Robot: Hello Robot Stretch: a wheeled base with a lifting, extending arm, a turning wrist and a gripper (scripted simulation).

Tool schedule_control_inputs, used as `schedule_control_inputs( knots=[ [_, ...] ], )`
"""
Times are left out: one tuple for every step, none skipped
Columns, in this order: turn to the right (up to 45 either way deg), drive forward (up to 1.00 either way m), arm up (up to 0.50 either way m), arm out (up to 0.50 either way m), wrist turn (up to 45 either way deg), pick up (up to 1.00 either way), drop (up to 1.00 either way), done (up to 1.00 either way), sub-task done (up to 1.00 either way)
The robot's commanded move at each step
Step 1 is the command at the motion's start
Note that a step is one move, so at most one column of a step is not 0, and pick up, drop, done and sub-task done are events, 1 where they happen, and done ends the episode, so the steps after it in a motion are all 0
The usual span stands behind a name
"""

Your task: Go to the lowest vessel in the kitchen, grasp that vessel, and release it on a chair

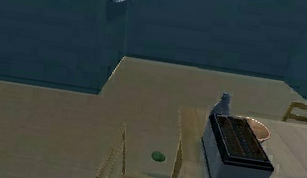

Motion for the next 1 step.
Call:
schedule_control_inputs(
  knots=[
    [0.0,0.00,0.00,-0.10,0.0,0.00,0.00,0.00,0.00]
  ],
)
